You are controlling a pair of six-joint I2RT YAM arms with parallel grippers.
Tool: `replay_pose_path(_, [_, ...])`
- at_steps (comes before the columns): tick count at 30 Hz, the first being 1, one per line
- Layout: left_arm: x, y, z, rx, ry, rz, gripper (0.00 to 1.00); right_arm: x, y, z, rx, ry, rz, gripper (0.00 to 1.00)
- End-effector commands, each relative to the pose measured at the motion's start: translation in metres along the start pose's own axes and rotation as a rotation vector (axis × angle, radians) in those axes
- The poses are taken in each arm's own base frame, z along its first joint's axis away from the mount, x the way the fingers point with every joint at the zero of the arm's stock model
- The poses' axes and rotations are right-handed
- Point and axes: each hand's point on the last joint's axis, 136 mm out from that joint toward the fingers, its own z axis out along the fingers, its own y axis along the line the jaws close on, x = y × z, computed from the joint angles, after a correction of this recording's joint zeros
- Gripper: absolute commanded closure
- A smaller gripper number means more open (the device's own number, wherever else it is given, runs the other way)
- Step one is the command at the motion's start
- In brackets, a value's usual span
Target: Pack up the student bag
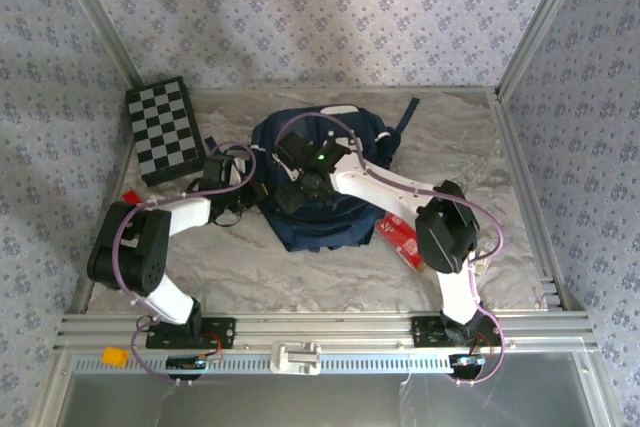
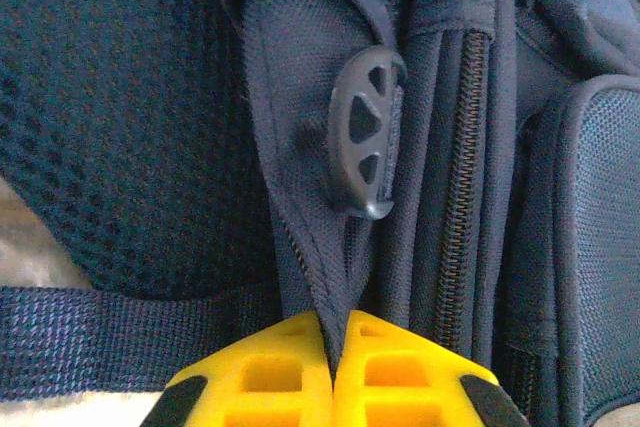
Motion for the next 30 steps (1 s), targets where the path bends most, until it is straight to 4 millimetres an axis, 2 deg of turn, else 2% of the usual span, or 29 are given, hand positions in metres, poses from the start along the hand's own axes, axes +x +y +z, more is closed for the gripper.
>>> replay_pose_path(1, [0.008,-0.021,-0.007,0.068,-0.01,0.008,1.0,0.003,0.01,0.005,0.042,0.018,-0.15,0.08])
replay_pose_path(5, [0.011,-0.026,-0.012,0.058,-0.023,0.032,1.0,0.01,0.012,0.016,0.107,0.034,-0.212,0.07])
replay_pose_path(7, [0.013,-0.026,-0.012,0.059,-0.015,0.031,1.0,0.011,0.007,0.022,0.149,0.027,-0.218,0.07])
replay_pose_path(10, [0.016,-0.022,-0.014,0.048,-0.022,0.028,1.0,0.007,-0.014,0.024,0.249,0.019,-0.207,0.1])
replay_pose_path(14, [0.018,-0.023,-0.015,0.051,-0.019,0.032,1.0,0.006,-0.016,0.028,0.241,-0.003,-0.236,0.17])
replay_pose_path(16, [0.018,-0.023,-0.017,0.048,-0.022,0.032,1.0,0.006,-0.021,0.03,0.251,0.004,-0.237,0.25])
replay_pose_path(18, [0.018,-0.023,-0.02,0.046,-0.031,0.036,1.0,0.007,-0.022,0.03,0.242,0.004,-0.24,0.28])
replay_pose_path(20, [0.018,-0.021,-0.022,0.037,-0.035,0.039,1.0,0.007,-0.015,0.028,0.2,-0.007,-0.263,0.32])
replay_pose_path(25, [0.023,-0.014,-0.027,0.009,-0.04,0.036,1.0,0.005,-0.031,0.024,0.269,-0.011,-0.256,0.56])
replay_pose_path(26, [0.025,-0.013,-0.028,0.006,-0.041,0.034,1.0,0.002,-0.033,0.022,0.276,-0.027,-0.253,0.6])
replay_pose_path(28, [0.029,-0.01,-0.031,-0.005,-0.049,0.035,1.0,-0.009,-0.039,0.015,0.29,-0.078,-0.231,0.75])
replay_pose_path(30, [0.034,-0.011,-0.034,-0.012,-0.061,0.046,1.0,-0.024,-0.042,0.007,0.294,-0.138,-0.217,0.79])
